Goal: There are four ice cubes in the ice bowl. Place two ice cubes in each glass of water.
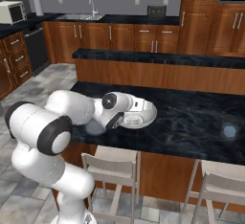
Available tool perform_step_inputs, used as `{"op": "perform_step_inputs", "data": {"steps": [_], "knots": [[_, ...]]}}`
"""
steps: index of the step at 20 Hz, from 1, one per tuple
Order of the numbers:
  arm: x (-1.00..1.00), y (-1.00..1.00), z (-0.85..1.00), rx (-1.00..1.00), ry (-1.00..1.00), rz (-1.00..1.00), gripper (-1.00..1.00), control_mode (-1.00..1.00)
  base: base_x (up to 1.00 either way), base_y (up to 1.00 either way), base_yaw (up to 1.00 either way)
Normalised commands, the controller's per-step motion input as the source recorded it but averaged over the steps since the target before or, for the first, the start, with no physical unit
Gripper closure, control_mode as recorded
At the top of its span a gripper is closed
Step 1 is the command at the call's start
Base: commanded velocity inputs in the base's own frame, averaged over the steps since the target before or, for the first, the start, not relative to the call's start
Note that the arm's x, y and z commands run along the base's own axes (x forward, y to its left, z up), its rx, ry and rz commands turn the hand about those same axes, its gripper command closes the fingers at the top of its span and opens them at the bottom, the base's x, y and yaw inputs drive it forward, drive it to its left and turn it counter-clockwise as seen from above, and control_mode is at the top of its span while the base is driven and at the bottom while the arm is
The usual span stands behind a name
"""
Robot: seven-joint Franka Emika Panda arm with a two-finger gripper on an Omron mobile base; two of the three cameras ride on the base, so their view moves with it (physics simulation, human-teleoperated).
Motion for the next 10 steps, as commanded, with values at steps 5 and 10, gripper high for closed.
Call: {"op": "perform_step_inputs", "data": {"steps": [5, 10], "knots": [[-0.38, -0.55, 0.62, 0.00, 0.00, -0.09, 1.00, -1.00, 0.00, 0.00, 0.00], [-0.34, -0.86, 0.02, 0.01, 0.00, -0.39, 1.00, -1.00, 0.00, 0.00, 0.00]]}}
